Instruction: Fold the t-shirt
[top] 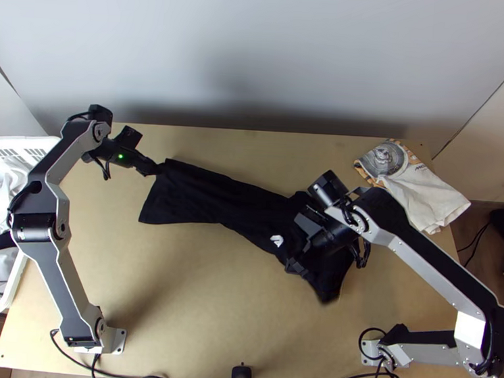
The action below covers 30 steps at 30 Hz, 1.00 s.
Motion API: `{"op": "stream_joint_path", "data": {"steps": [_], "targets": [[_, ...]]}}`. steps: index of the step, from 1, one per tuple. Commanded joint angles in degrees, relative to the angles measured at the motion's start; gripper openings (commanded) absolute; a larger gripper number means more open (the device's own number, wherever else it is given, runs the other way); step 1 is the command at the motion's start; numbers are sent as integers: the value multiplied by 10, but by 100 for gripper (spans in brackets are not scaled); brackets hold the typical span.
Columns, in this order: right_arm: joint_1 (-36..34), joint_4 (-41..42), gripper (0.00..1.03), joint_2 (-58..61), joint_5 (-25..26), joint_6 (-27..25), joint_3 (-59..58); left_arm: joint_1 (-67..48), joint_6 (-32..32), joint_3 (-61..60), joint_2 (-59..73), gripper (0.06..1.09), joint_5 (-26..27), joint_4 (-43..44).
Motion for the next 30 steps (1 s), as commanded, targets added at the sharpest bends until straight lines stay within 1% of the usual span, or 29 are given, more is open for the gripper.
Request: {"op": "stream_joint_path", "data": {"steps": [1, 3, 6, 9, 10, 12, 14, 15, 17, 21, 23, 27, 30], "targets": [[-7, 7, 99, -6, -5, -2, 29, 3, -25, 30, -8, 104, 2, -8], [-7, 7, 99, -14, -5, -6, 29, 6, -22, 46, -12, 104, 4, -42], [-11, 7, 99, -17, -5, -5, 38, 14, 24, 60, -13, 104, -2, -126], [-36, 10, 99, -6, -5, 2, 51, 34, 24, 59, -18, 104, -17, -176], [-46, 12, 99, 0, -5, 7, 58, 40, 22, 55, -18, 104, -36, -184], [-65, 25, 99, 21, -7, 43, 72, 54, 11, 30, -29, 104, -96, -173], [-87, 25, 99, 46, -26, 90, 92, 59, 6, -20, -55, 104, -181, -126], [-91, 25, 99, 57, -33, 115, 104, 64, 6, -46, -71, 104, -200, -105], [-96, 26, 99, 75, -42, 151, 125, 72, 10, -83, -92, 104, -206, -93], [-91, 32, 99, 124, -42, 188, 153, 72, 40, -135, -96, 104, -209, -103], [-82, 32, 99, 145, -42, 199, 168, 68, 55, -150, -94, 104, -209, -117], [-68, 32, 99, 162, -42, 209, 189, 60, 63, -162, -85, 104, -205, -150], [-65, 33, 99, 167, -42, 215, 187, 55, 67, -173, -85, 104, -184, -161]]}}
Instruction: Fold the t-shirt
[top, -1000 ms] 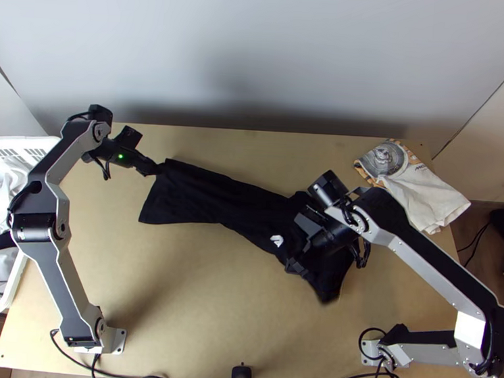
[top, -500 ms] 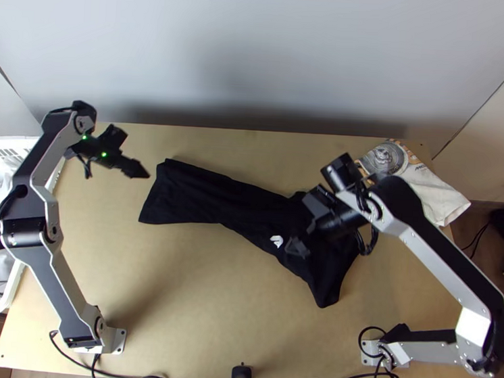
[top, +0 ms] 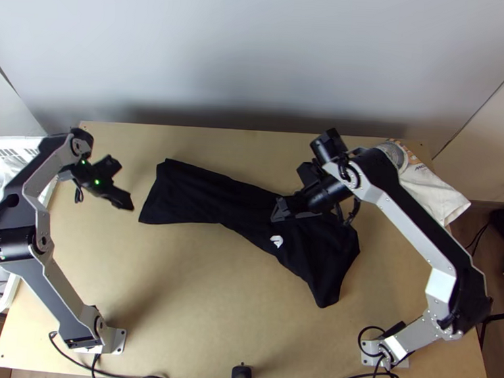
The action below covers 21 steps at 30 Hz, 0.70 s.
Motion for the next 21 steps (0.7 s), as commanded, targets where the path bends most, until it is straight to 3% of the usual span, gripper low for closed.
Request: {"op": "stream_joint_path", "data": {"steps": [1, 6, 10, 21], "targets": [[9, 4, 99, 35, -2, 28, 19, -9, 15, -42, -2, 104, 23, -27], [18, 36, 99, 55, -6, 38, 6, -26, 8, -43, 11, 104, 106, -22], [31, 90, 99, 79, -7, 88, 7, -52, 3, -38, 18, 104, 152, -18], [66, 110, 99, 212, -20, 99, 64, -82, -21, -30, 31, 104, 188, 8]]}}
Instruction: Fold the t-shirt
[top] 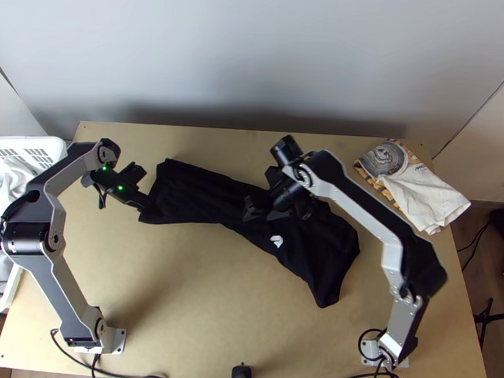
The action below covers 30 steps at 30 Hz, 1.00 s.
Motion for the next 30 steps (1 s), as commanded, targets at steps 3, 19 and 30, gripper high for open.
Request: {"op": "stream_joint_path", "data": {"steps": [3, 19, 30], "targets": [[12, 25, 99, 85, -12, 18, 18, -5, -15, 6, 14, 104, 30, 13], [-6, 73, 98, 87, -11, 11, -47, 7, -17, 13, 23, 70, 64, 51], [2, 80, 98, 56, -11, -11, -100, 23, -18, 14, 12, 9, 66, 71]]}}
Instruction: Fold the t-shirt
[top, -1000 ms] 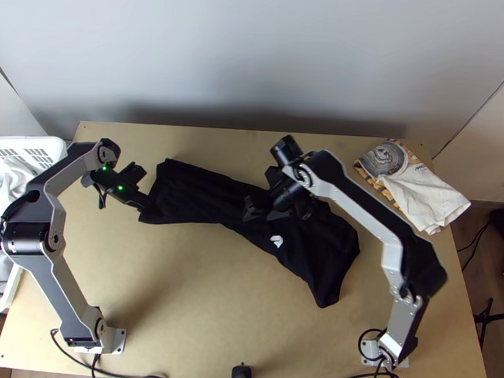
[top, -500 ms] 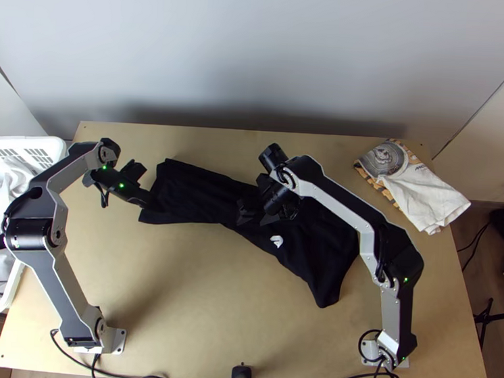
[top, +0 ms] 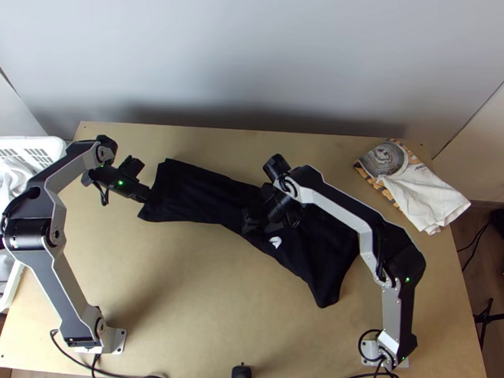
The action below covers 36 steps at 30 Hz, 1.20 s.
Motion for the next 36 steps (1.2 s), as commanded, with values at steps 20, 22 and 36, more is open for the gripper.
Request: {"op": "stream_joint_path", "data": {"steps": [20, 22, 36], "targets": [[61, -75, 98, -108, -14, -104, -108, 21, -14, 44, 29, 9, 13, -25], [73, -101, 98, -122, -15, -136, -110, 22, -14, 46, 32, 9, 13, -25], [47, 2, 98, -48, 1, -85, 125, 20, -23, 48, 32, 9, 32, -10]]}}
